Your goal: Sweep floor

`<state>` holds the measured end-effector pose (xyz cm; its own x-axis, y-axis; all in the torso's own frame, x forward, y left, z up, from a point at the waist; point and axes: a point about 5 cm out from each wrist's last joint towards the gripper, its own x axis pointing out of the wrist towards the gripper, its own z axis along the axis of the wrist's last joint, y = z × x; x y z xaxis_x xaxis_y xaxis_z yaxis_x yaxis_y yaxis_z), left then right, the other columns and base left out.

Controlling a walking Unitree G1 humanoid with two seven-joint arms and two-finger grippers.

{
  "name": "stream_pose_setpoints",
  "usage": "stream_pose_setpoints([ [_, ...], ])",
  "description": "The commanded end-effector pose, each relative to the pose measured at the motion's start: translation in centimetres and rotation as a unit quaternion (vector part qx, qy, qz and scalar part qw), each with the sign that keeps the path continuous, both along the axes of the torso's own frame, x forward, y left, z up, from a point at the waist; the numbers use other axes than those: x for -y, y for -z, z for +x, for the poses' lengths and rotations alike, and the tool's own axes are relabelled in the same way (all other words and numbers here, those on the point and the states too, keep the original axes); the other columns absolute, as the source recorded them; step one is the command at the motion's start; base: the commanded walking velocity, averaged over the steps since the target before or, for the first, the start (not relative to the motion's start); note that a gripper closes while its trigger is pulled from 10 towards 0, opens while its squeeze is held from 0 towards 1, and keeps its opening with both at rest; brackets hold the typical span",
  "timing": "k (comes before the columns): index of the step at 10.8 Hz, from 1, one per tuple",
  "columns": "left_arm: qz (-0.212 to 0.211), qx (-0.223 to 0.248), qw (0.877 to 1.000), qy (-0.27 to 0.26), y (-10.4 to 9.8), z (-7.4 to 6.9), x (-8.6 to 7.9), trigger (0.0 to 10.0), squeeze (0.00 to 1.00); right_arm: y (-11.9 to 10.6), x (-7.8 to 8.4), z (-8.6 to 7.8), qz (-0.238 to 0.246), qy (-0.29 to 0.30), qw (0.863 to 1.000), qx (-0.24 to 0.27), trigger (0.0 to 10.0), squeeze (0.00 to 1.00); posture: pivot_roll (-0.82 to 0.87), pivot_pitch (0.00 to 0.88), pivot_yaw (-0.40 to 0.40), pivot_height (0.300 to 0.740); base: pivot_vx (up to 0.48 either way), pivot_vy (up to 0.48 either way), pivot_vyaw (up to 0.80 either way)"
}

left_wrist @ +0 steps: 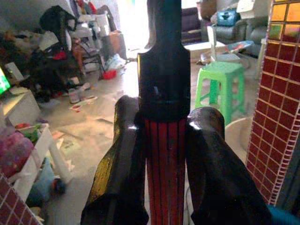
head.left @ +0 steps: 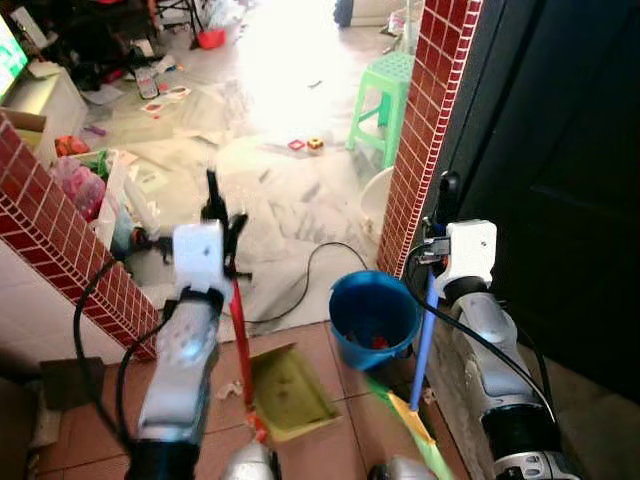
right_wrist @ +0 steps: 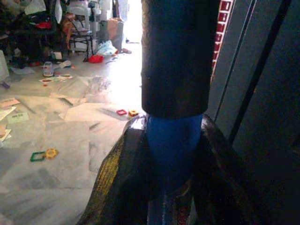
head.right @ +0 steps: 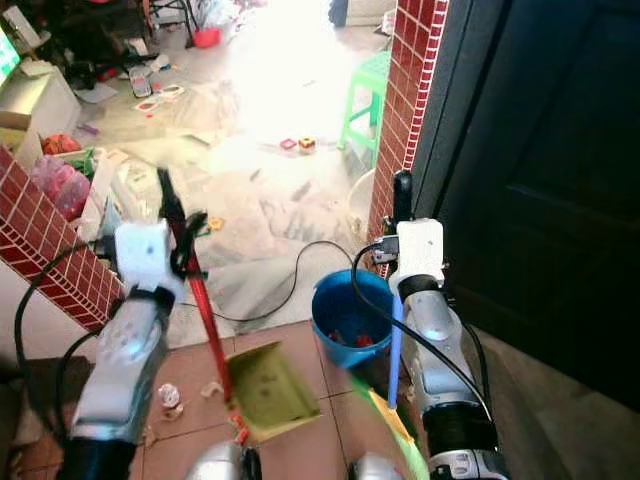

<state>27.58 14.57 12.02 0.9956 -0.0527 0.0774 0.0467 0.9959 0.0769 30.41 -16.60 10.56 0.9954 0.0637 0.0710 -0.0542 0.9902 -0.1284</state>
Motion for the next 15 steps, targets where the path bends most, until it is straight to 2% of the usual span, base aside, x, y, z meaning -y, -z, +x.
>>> stream_pose_setpoints([
  [1,-0.002,0.034,0.999,0.008,-1.7,0.0,-0.3,10.0,0.00,-1.3,-0.2,0.4,0.017,-0.004,0.999,0.027,10.0,0.00,-0.06,0.000,0.039,0.740,0.000,0.000,0.00],
  [2,-0.008,0.032,0.999,0.008,-1.6,-0.3,-0.5,10.0,0.00,-1.4,-0.2,0.4,0.033,-0.005,0.999,0.025,10.0,0.00,-0.05,0.000,0.034,0.740,0.000,0.000,0.00],
  [3,-0.015,0.028,0.999,0.008,-1.6,-0.6,-0.5,10.0,0.00,-1.1,-0.5,0.1,0.016,-0.011,1.000,0.022,10.0,0.00,-0.05,0.000,0.028,0.740,0.000,0.000,0.00],
  [9,-0.029,0.026,0.999,0.025,-2.0,-0.7,0.4,10.0,0.00,-0.8,0.0,-0.3,0.007,-0.011,1.000,0.010,10.0,0.00,-0.05,0.006,0.018,0.740,0.000,0.000,0.00],
  [15,-0.033,0.035,0.999,0.022,-2.9,-0.2,0.2,10.0,0.00,-0.9,0.0,0.0,0.004,-0.010,1.000,0.010,10.0,0.00,-0.05,0.013,0.014,0.740,-0.363,0.000,0.00],
])
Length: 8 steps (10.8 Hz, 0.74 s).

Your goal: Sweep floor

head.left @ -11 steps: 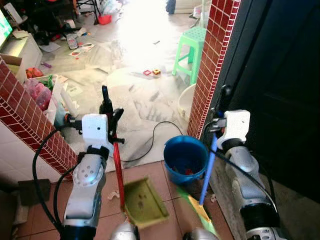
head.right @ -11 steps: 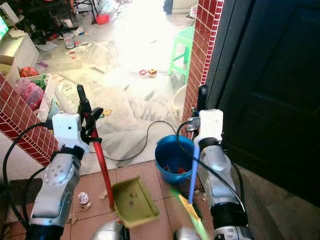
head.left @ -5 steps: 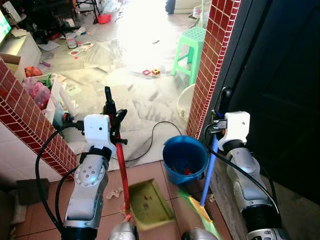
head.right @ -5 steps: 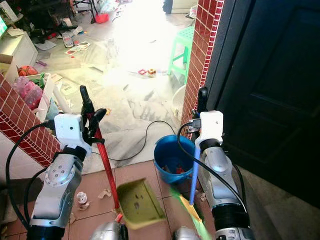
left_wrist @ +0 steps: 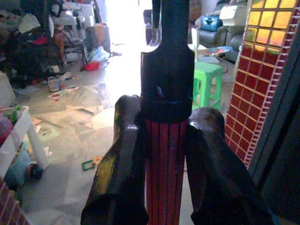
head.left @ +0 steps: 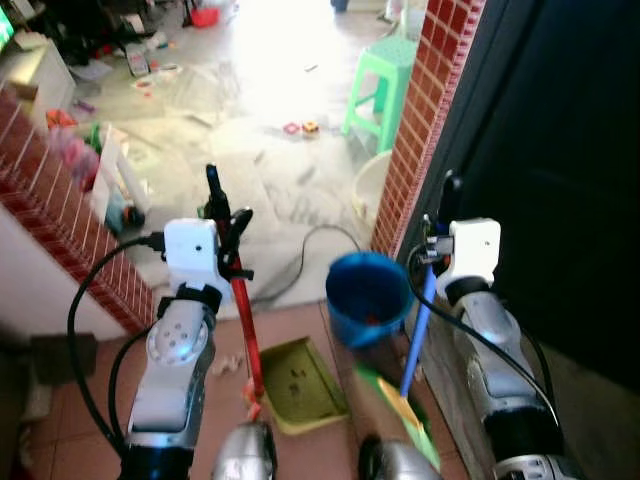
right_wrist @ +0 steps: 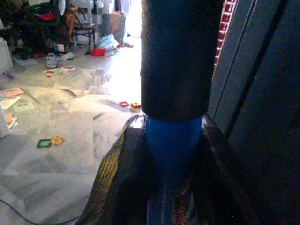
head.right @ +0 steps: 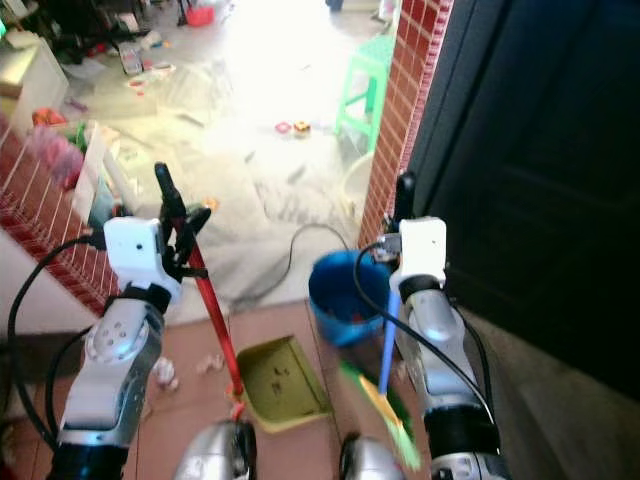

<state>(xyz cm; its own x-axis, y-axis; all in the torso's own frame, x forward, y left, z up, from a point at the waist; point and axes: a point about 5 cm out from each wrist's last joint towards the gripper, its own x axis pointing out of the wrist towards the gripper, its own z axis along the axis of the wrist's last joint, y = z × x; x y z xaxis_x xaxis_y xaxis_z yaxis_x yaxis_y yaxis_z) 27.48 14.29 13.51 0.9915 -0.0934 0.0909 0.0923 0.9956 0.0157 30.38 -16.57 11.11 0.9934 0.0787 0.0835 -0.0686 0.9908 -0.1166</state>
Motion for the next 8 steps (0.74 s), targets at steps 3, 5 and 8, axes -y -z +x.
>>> stream_pose_setpoints([
  [3,-0.004,0.035,0.999,-0.004,-1.88,0.29,-0.07,10.0,0.00,-0.58,-0.04,0.33,-0.005,-0.003,1.000,0.008,10.0,0.00,-0.05,0.024,0.011,0.740,-0.364,0.000,0.00],
  [5,-0.006,0.038,0.999,-0.005,-2.11,0.39,-0.08,10.0,0.00,-0.73,0.07,0.44,-0.006,0.000,1.000,0.012,10.0,0.00,-0.05,0.014,0.012,0.740,-0.358,0.000,0.00],
  [8,-0.006,0.038,0.999,-0.004,-2.19,0.42,-0.09,10.0,0.00,-0.65,0.01,0.35,-0.006,0.001,1.000,0.012,10.0,0.00,-0.05,0.013,0.013,0.740,-0.345,0.000,0.00],
])
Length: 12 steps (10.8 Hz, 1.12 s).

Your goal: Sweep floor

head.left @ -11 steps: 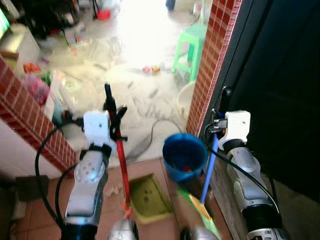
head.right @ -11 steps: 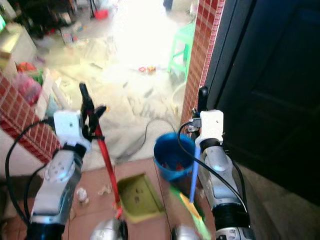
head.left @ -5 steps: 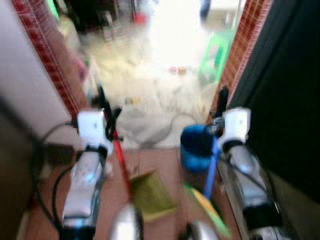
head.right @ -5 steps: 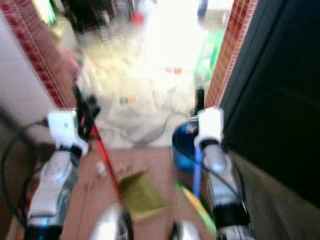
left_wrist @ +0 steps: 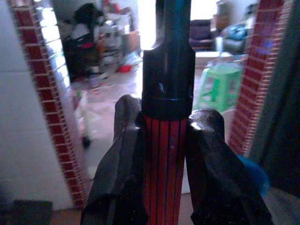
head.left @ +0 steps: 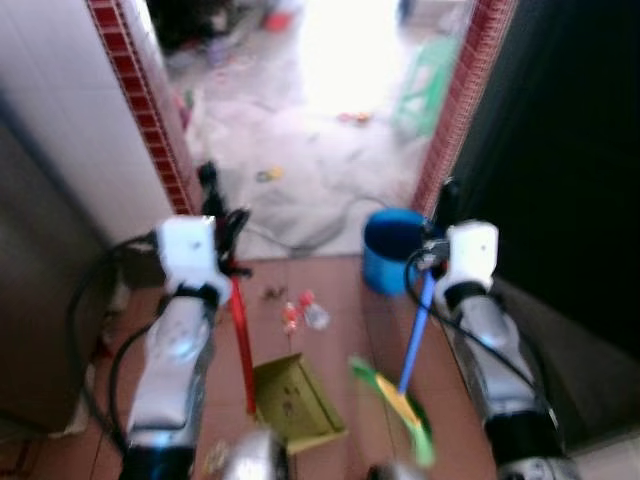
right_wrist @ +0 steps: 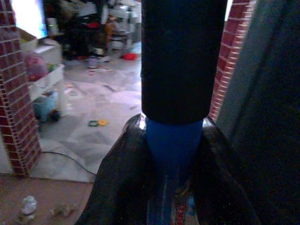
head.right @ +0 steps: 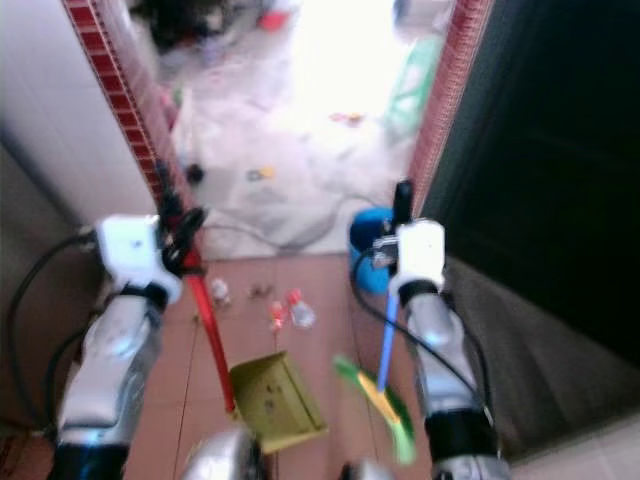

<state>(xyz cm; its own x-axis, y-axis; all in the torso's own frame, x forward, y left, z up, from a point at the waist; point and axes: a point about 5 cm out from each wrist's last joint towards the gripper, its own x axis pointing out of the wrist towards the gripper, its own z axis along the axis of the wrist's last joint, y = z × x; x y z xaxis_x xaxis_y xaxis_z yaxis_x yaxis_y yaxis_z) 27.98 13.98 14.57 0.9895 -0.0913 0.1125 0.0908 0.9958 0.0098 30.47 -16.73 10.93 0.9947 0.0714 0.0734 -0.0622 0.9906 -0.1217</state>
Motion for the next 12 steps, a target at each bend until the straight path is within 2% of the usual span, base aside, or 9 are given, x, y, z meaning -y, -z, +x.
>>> stream_pose_setpoints([
  [1,-0.002,0.026,1.000,0.000,-1.15,-0.10,-0.39,10.0,0.00,-0.79,-0.14,0.21,0.001,-0.001,1.000,0.016,10.0,0.00,-0.05,0.016,0.015,0.740,-0.345,0.000,0.00],
  [3,-0.003,0.026,1.000,0.000,-1.20,-0.12,-0.35,10.0,0.00,-0.75,-0.16,0.22,0.002,-0.001,1.000,0.014,10.0,0.00,-0.05,0.018,0.015,0.740,-0.345,0.000,0.00],
  [7,-0.021,0.028,0.999,0.000,-1.47,-0.22,-0.39,10.0,0.00,-0.48,-0.11,0.02,0.004,0.000,1.000,0.007,10.0,0.00,-0.04,0.026,0.012,0.740,0.000,-0.072,0.00],
  [12,-0.022,0.025,0.999,0.008,-1.47,-0.23,-0.22,10.0,0.00,-0.39,-0.49,0.14,0.004,-0.007,1.000,0.003,10.0,0.00,-0.03,0.030,0.007,0.740,0.000,0.480,0.00],
])
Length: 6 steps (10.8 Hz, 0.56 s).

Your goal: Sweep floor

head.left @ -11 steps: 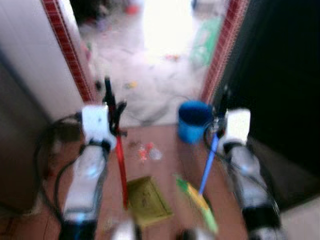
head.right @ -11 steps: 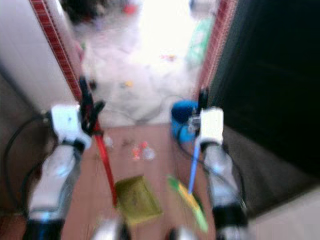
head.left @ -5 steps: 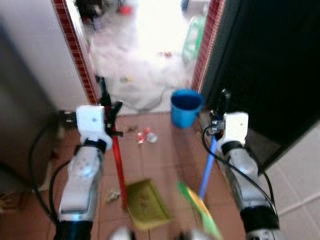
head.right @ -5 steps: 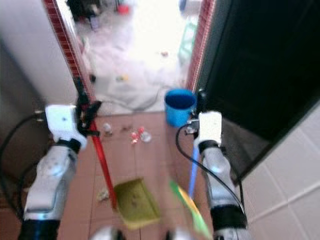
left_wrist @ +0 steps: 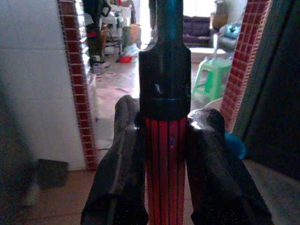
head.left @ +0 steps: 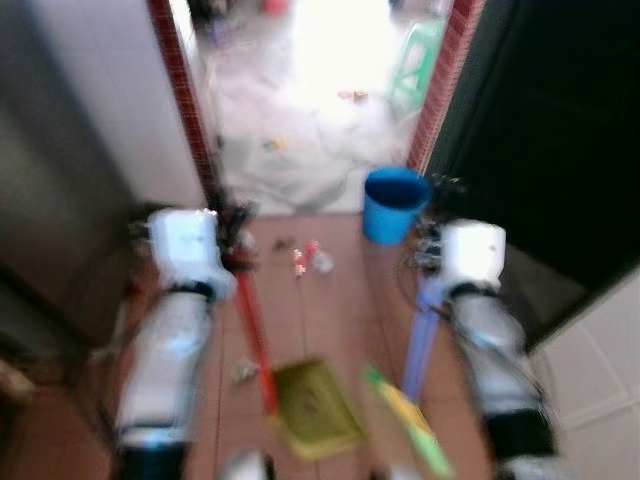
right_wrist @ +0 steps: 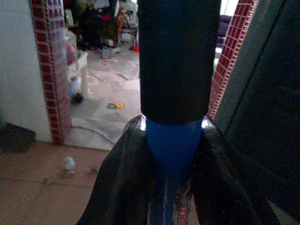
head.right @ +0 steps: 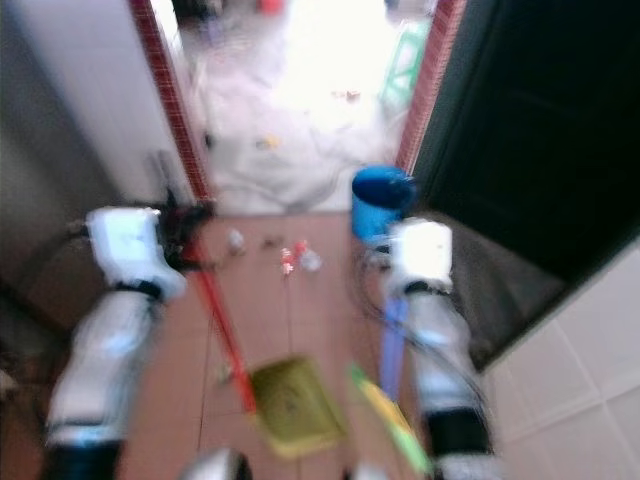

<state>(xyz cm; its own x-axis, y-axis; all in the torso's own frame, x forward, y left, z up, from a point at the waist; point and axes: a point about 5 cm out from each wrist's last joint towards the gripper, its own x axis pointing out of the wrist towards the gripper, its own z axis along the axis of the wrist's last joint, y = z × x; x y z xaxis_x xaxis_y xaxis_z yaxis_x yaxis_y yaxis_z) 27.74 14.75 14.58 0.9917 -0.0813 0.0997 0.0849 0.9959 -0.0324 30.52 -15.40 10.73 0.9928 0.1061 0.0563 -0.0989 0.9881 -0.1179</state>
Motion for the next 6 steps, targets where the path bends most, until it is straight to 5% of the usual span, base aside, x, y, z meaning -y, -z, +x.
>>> stream_pose_setpoints([
  [1,0.000,0.036,0.999,0.009,-1.6,0.0,0.5,10.0,0.00,-0.6,0.8,0.2,0.003,0.010,1.000,0.011,10.0,0.00,-0.03,0.028,0.006,0.740,0.000,0.480,0.00],
  [5,0.010,0.037,0.999,0.008,-1.2,-0.1,0.5,10.0,0.00,-0.6,0.8,0.2,0.000,0.010,1.000,0.013,10.0,0.00,-0.03,0.032,0.008,0.740,0.000,0.480,0.00],
  [6,0.039,0.035,0.999,-0.010,-0.3,-0.6,-0.4,10.0,0.00,-0.6,0.8,0.1,-0.001,0.009,1.000,0.013,10.0,0.00,-0.03,0.034,0.009,0.740,0.000,0.000,0.00],
])
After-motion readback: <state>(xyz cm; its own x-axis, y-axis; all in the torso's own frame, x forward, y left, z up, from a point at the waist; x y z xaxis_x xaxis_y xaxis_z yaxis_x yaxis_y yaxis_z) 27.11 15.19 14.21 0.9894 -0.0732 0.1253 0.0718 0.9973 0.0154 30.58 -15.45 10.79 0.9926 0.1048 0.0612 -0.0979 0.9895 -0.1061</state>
